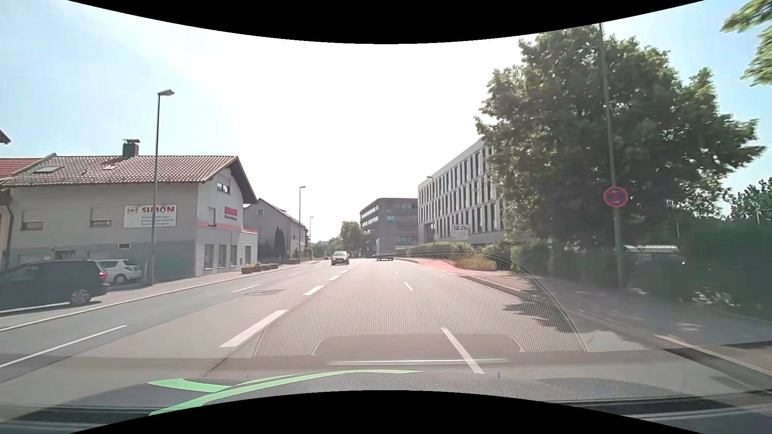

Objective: Follow the waypoints while adhering to traffic rules and regulations

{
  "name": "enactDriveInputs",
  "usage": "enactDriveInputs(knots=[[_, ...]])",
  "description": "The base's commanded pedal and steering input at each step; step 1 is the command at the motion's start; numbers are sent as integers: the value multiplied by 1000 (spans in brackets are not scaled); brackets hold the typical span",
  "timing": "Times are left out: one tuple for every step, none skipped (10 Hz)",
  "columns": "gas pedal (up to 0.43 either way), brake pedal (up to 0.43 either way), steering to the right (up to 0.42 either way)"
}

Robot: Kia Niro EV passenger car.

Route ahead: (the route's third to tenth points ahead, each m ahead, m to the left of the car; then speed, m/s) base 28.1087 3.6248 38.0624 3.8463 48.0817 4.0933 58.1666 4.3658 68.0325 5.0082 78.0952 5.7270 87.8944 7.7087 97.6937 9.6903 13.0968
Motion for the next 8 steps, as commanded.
enactDriveInputs(knots=[[110, 0, 9], [110, 0, 9], [110, 0, 9], [110, 0, 9], [110, 0, 8], [110, 0, 7], [110, 0, 5], [110, 0, 4]])
